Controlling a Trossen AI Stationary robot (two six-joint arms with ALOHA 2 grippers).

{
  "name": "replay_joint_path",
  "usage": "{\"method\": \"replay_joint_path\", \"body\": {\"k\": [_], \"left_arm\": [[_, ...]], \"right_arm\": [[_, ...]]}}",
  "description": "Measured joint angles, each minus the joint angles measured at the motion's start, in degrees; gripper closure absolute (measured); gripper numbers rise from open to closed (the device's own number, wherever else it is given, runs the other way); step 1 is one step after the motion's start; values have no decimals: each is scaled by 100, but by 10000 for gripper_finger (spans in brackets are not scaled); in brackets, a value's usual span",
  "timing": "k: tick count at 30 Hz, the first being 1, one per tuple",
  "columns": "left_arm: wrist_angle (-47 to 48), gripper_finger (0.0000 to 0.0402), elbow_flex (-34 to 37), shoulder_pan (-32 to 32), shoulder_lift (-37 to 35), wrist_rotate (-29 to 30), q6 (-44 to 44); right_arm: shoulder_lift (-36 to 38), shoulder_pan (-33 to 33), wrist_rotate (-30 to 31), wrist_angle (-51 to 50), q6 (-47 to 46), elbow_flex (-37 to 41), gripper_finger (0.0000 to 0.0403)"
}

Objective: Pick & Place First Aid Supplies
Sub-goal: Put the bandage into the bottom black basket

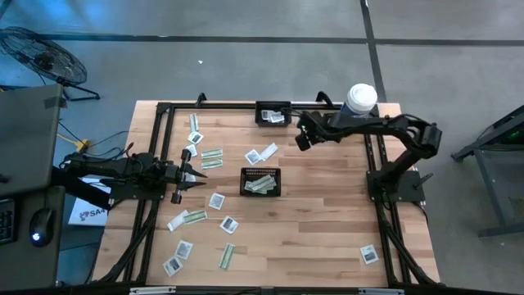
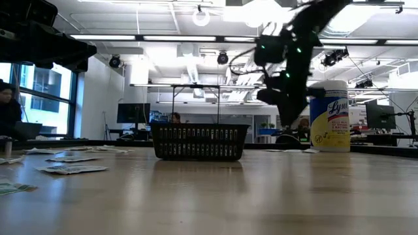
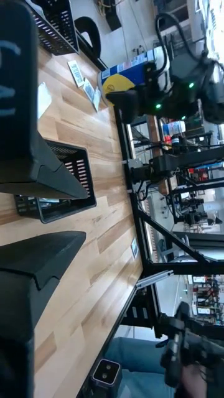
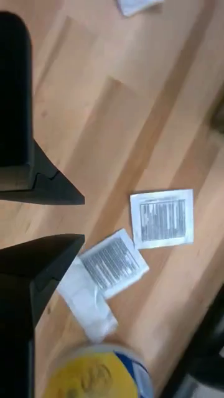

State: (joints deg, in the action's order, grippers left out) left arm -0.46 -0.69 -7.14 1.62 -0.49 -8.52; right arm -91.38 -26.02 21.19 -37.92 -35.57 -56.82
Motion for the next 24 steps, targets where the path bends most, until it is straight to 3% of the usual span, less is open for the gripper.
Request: {"method": "replay_joint_path", "body": {"k": [8,15,24], "left_arm": [[-1,309,0,0,1,0,1],[0,309,0,1,0,0,1],[-1,309,0,1,-1,0,1]], "right_arm": [[31,-444,73,743,-59,902,309],[31,-813,-560,1163,92,1235,298],[27,-1089,-529,1254,279,1471,295]]}}
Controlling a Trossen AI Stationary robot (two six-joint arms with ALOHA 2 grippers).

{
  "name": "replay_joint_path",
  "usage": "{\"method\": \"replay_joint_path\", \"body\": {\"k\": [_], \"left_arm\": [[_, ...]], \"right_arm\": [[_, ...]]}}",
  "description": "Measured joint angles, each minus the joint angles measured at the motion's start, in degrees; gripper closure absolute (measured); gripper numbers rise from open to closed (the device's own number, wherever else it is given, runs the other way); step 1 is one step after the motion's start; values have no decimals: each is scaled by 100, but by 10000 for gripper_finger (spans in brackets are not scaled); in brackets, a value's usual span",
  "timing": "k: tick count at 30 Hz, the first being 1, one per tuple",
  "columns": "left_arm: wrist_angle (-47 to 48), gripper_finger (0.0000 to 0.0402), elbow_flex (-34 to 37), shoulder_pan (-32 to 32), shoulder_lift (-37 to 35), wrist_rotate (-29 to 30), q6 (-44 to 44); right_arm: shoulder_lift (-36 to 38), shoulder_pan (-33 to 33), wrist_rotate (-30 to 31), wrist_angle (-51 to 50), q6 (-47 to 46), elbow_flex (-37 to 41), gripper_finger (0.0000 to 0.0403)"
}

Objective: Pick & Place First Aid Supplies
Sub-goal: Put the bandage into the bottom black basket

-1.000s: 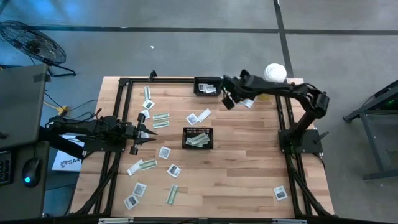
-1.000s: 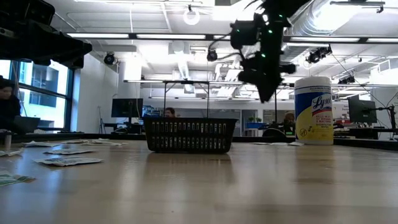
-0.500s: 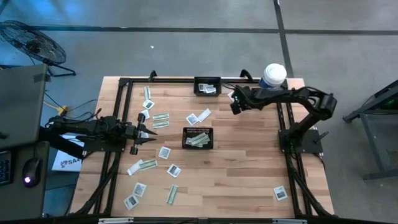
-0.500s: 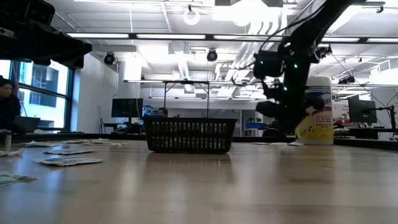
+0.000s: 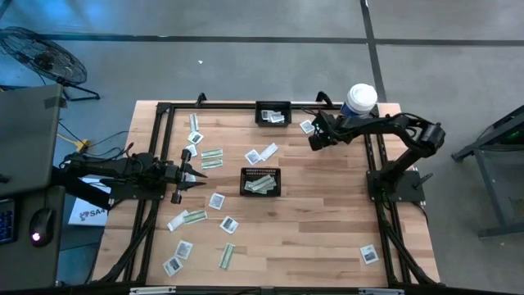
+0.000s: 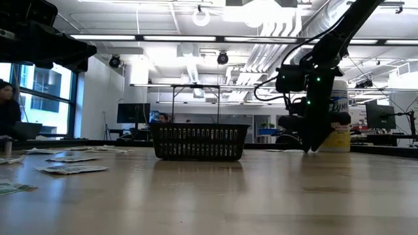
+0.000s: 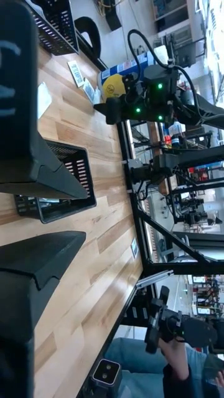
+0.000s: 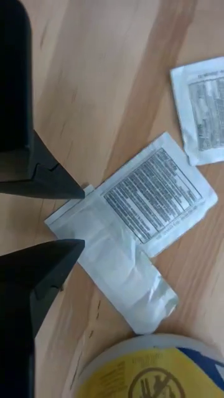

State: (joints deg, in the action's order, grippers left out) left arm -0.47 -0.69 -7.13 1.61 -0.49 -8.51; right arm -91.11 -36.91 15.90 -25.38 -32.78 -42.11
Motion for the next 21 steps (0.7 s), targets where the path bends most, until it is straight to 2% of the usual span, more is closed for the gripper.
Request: {"method": "replay_joint_path", "body": {"k": [11,21], "left_arm": [[2,309,0,-1,1,0,-1],[0,309,1,0,0,0,0]], "right_arm": [[9,-25,-708,-103,306,-13,343],[17,152,-1028,-334,-50,-26,399]]}}
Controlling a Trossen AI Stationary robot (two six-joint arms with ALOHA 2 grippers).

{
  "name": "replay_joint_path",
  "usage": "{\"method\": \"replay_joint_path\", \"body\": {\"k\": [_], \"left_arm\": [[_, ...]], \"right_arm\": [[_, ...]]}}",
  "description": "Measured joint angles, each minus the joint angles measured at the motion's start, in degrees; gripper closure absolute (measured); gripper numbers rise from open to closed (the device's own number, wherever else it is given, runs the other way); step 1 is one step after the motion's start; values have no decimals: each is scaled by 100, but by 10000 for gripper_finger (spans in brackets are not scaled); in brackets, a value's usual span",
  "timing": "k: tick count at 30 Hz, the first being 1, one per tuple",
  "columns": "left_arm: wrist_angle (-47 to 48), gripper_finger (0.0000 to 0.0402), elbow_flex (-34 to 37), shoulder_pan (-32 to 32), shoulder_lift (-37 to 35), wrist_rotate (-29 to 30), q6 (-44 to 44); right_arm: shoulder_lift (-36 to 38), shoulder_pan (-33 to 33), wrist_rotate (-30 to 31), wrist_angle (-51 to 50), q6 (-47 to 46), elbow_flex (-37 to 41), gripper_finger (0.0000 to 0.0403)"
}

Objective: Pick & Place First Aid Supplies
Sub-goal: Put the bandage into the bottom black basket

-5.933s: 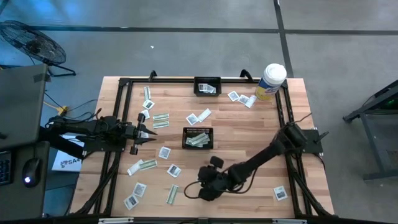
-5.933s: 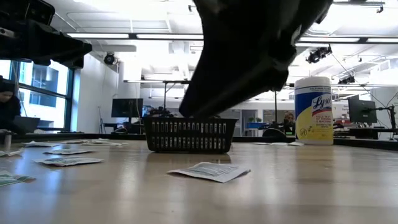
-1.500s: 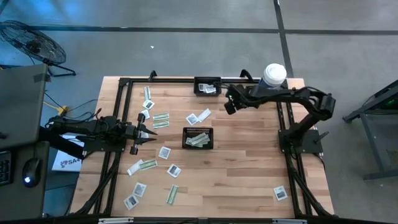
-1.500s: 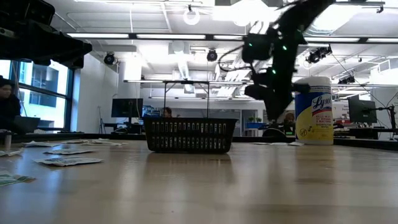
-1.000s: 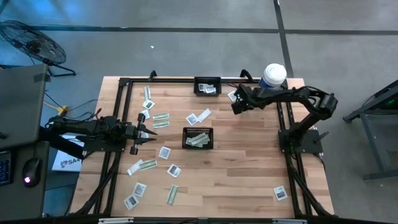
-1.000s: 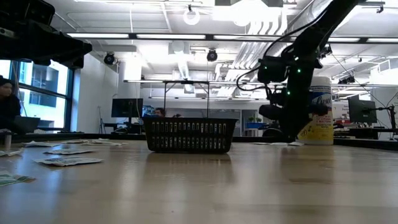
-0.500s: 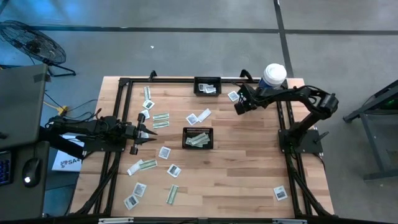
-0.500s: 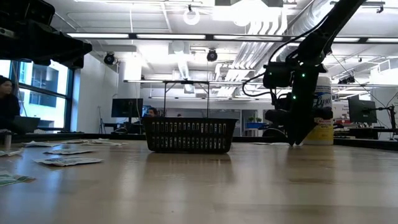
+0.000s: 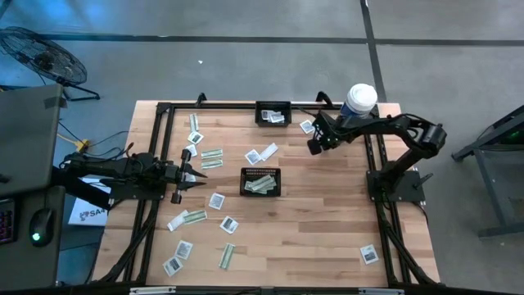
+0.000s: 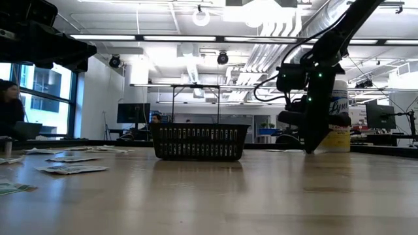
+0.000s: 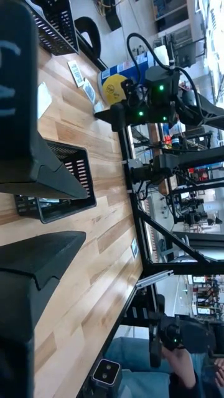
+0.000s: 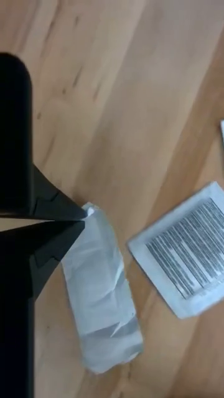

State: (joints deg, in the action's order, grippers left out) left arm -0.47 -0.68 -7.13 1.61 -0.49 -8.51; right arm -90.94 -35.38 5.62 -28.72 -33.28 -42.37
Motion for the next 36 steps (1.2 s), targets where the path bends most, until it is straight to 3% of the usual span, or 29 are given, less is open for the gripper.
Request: {"method": "replay_joint_path", "body": {"k": [7,14,21,29,36], "left_arm": [[2,309,-1,-1,1,0,-1],[0,309,-1,-1,0,0,0],[0,309,-1,0,0,0,-1],[0,309,-1,-1,2,0,-2],[1,309,-1,0,1,0,-1]], "right_arm": [[-3,616,15,-290,-458,-184,401],[24,1496,402,-647,-869,-775,402],[26,2486,882,-1289,-1325,-1892,401],[-22,3705,1707,-1295,-1927,-3302,402],[-632,4612,1823,-1231,-2624,-4438,402]]}}
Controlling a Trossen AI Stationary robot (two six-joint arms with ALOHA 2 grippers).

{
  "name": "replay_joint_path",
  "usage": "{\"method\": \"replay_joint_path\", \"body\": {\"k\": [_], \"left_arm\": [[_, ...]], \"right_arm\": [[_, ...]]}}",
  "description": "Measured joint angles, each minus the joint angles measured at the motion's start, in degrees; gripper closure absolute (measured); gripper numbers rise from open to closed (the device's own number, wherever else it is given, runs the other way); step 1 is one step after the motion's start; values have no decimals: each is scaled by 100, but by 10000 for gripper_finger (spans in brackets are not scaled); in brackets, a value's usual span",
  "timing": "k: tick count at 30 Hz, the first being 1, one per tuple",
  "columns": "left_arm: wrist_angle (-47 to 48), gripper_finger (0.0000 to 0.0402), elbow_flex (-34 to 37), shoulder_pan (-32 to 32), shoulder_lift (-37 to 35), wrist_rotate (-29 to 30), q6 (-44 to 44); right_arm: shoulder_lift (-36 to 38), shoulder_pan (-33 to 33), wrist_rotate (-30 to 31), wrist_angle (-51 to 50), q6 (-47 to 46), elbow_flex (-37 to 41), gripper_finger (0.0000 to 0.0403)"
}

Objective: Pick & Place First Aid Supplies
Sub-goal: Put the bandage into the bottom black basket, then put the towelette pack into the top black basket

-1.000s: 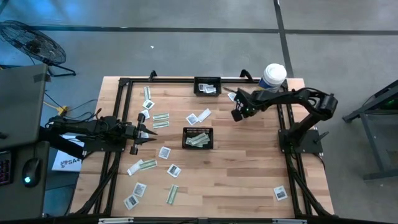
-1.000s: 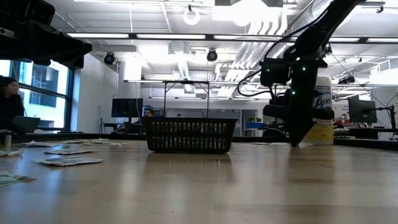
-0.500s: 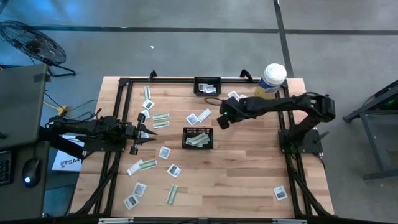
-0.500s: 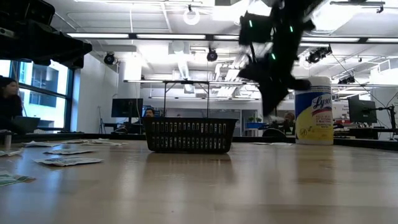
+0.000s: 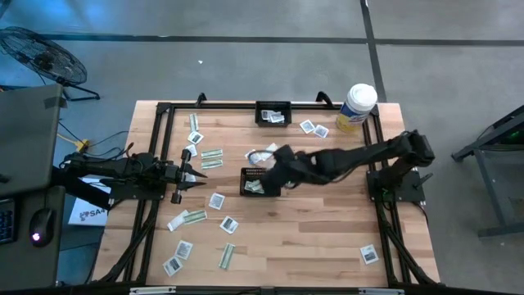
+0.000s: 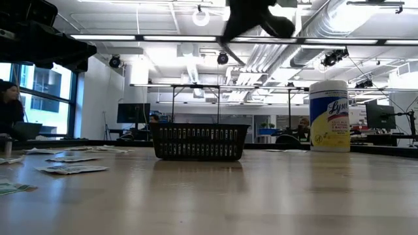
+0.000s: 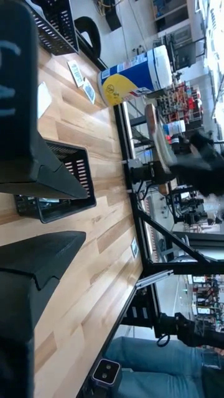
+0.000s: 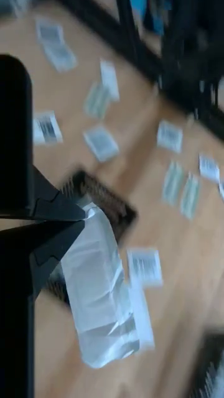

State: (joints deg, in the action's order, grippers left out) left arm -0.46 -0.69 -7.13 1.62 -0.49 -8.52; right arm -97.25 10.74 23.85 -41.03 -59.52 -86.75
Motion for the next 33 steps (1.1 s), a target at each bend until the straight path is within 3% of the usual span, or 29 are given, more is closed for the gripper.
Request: {"method": "replay_joint_path", "body": {"k": [10,17,25,33], "left_arm": [[-1,309,0,0,-1,0,0],[1,309,0,0,1,0,-1],[0,309,0,1,-1,-1,0],[-1,309,0,-1,1,-2,1]], "right_arm": [[-1406,547,-235,32,-781,-1449,403],[-1962,211,-244,458,-1598,-1138,403],[-2039,-177,-587,533,-2023,-577,397],[-2031,-376,-1252,562,-2139,-346,331]]}}
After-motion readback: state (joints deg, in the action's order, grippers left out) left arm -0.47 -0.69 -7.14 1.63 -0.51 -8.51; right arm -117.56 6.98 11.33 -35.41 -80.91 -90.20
